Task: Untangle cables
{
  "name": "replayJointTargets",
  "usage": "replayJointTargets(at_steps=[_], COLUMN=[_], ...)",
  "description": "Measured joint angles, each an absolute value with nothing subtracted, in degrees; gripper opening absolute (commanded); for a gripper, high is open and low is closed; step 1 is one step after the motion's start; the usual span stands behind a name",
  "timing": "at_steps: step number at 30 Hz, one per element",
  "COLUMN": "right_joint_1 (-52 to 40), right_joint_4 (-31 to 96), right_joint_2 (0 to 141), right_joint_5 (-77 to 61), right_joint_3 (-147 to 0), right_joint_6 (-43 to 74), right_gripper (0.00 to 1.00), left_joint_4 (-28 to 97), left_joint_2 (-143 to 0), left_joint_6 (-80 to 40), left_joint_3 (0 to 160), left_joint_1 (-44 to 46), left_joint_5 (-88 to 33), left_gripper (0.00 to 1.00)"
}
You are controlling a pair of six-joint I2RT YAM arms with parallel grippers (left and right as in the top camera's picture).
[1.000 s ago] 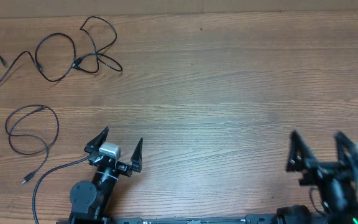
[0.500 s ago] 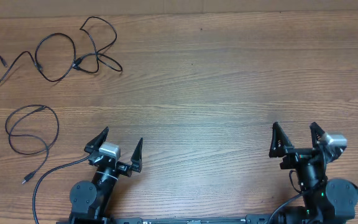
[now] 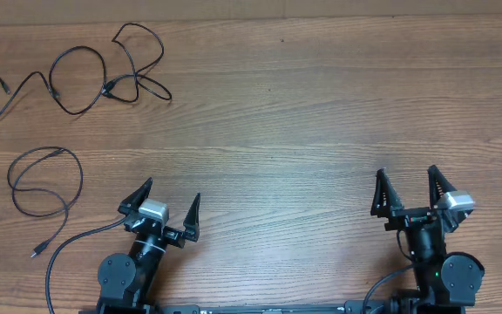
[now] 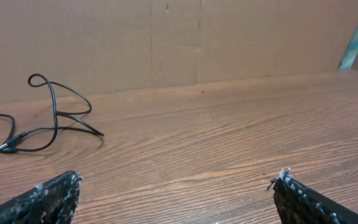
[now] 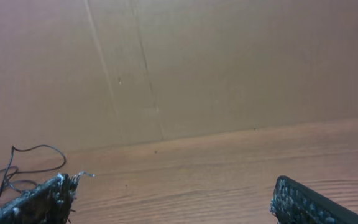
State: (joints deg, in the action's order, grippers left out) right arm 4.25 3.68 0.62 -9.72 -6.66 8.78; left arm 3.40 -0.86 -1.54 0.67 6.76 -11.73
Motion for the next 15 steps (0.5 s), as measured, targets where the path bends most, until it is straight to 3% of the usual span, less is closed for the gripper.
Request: replayJointTargets(at_steps=[15], right_joint_1=[4.25], right_joint_4=[1.87], right_joint_2=[0.62], right_joint_5=[-10.28], right_joint_3=[-1.15], right_joint_6=[8.75], right_gripper=[1.0], left_joint_4=[3.4], left_joint_2=[-0.86], left_joint_6=[-1.54], left_joint_3=[0.67], left_joint_1=[6.76], left_joint_5=[-11.73], left_gripper=[0.99])
